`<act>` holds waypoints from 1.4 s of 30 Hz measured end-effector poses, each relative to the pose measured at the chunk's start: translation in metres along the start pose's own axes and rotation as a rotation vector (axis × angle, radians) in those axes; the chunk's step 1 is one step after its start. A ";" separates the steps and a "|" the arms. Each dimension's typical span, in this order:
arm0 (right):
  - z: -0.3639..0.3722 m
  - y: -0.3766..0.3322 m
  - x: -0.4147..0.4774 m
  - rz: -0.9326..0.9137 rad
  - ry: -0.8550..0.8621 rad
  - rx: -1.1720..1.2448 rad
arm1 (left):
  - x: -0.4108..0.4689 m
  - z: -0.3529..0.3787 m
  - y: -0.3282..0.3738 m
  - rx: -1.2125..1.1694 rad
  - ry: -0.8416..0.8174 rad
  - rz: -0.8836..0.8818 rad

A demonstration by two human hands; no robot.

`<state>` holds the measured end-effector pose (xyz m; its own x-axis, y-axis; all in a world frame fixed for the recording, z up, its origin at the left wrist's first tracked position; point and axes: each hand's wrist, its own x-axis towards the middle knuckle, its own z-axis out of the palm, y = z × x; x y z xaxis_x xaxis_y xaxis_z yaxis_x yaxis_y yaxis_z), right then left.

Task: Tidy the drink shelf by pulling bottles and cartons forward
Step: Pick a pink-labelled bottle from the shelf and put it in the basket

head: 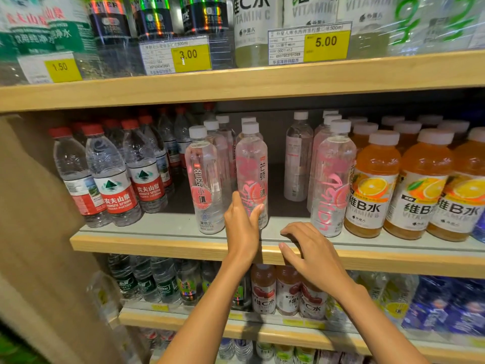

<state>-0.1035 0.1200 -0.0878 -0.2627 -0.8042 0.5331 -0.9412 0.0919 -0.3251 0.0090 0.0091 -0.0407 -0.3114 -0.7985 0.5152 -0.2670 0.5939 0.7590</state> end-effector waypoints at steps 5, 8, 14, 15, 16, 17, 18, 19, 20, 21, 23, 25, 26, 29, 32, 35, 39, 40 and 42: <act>0.000 0.000 0.001 -0.001 0.006 0.003 | 0.010 0.011 -0.001 0.073 0.003 -0.067; -0.001 0.000 0.000 0.001 0.008 0.010 | 0.015 0.014 -0.002 0.091 -0.012 -0.094; -0.008 0.003 -0.010 0.033 0.016 0.031 | 0.017 0.013 -0.001 0.072 -0.045 -0.132; -0.011 0.004 -0.013 0.043 0.025 0.034 | 0.013 0.012 0.000 0.070 -0.033 -0.124; -0.014 0.006 -0.017 0.051 0.035 0.036 | 0.008 0.011 0.001 0.073 -0.005 -0.110; -0.016 0.007 -0.020 0.056 0.047 0.035 | 0.001 0.009 0.003 0.085 0.044 -0.087; -0.018 0.009 -0.023 0.059 0.059 0.030 | -0.006 0.009 0.005 0.102 0.105 -0.041; -0.020 0.010 -0.025 0.060 0.068 0.026 | -0.012 0.010 0.009 0.115 0.157 0.030; -0.022 0.011 -0.026 0.059 0.072 0.021 | -0.017 0.013 0.013 0.113 0.172 0.109; -0.022 0.011 -0.027 0.057 0.072 0.018 | -0.018 0.017 0.019 0.088 0.145 0.176; -0.022 0.010 -0.027 0.053 0.075 0.011 | -0.011 0.028 0.029 -0.008 0.016 0.215; -0.022 0.008 -0.027 0.047 0.103 0.002 | 0.006 0.042 0.037 -0.057 -0.082 0.131; -0.021 0.007 -0.027 0.045 0.120 -0.004 | 0.016 0.049 0.039 -0.061 -0.118 0.062; -0.020 0.006 -0.025 0.050 0.158 -0.005 | 0.048 0.071 0.042 -0.152 -0.245 -0.101; -0.019 0.006 -0.023 0.058 0.167 0.015 | 0.075 0.090 0.044 -0.179 -0.315 -0.107; -0.018 0.008 -0.022 0.058 0.161 0.020 | 0.090 0.107 0.041 -0.212 -0.338 -0.124; -0.016 0.010 -0.021 0.054 0.167 0.026 | 0.093 0.120 0.037 -0.334 -0.346 -0.156; -0.016 0.010 -0.021 0.052 0.167 0.025 | 0.093 0.121 0.037 -0.351 -0.337 -0.155; -0.017 0.010 -0.022 0.048 0.166 0.023 | 0.091 0.118 0.039 -0.330 -0.310 -0.138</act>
<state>-0.1106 0.1483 -0.0893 -0.3407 -0.6913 0.6372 -0.9220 0.1133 -0.3702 -0.1379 -0.0291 -0.0112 -0.5642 -0.7708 0.2958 -0.0361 0.3810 0.9239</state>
